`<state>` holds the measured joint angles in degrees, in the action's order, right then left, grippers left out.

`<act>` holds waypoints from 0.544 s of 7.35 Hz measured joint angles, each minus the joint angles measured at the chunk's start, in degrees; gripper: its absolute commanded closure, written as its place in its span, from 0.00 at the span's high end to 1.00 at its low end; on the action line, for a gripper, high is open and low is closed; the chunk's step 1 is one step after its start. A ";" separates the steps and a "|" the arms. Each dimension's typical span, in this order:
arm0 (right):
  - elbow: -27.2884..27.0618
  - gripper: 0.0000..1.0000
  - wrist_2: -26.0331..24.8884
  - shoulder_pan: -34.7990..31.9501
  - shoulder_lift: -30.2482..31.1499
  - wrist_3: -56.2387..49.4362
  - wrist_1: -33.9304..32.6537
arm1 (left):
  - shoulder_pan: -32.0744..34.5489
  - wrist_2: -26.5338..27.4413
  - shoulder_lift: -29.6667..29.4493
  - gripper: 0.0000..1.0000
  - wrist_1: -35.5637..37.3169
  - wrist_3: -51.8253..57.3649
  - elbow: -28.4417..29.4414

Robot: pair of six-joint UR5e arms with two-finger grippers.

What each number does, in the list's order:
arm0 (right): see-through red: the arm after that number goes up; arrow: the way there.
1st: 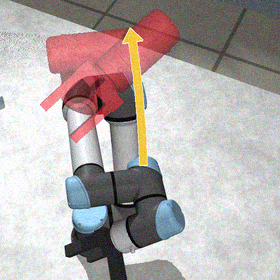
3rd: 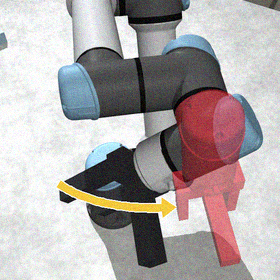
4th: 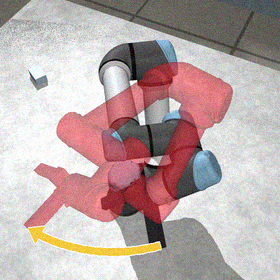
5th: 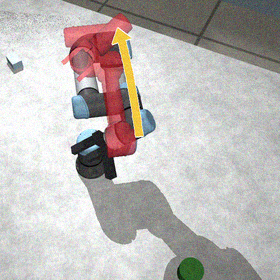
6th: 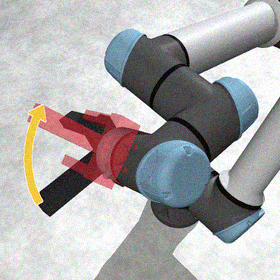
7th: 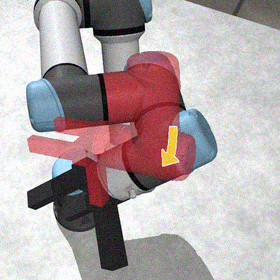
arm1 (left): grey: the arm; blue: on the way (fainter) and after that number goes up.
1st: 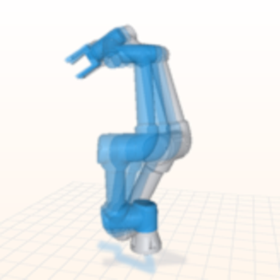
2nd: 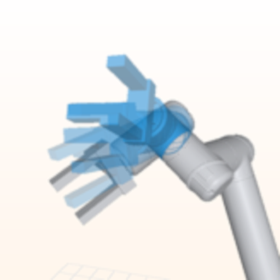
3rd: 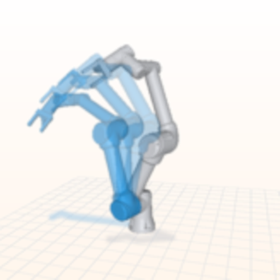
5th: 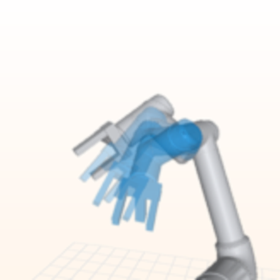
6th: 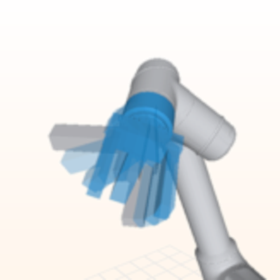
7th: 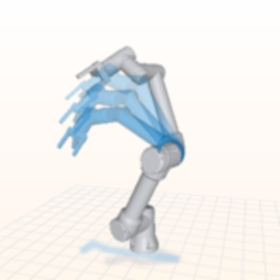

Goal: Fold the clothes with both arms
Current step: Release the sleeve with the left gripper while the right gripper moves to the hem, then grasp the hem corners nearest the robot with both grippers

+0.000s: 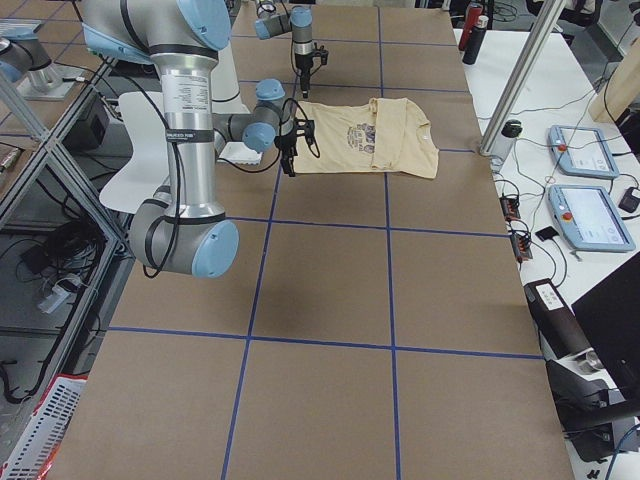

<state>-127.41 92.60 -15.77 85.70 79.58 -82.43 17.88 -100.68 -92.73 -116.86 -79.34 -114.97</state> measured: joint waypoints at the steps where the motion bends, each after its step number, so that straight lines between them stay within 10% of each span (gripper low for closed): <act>1: 0.04 1.00 -0.03 0.08 0.00 0.03 0.01 | -0.58 0.16 -0.32 0.48 -0.05 -0.98 0.28; 4: 0.05 1.00 -0.22 0.47 -0.01 0.04 0.02 | -1.11 0.00 -1.65 0.47 0.19 -1.95 0.90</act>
<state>-127.36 92.38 -15.30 85.69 79.63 -82.41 16.77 -100.68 -94.38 -116.66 -81.29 -114.06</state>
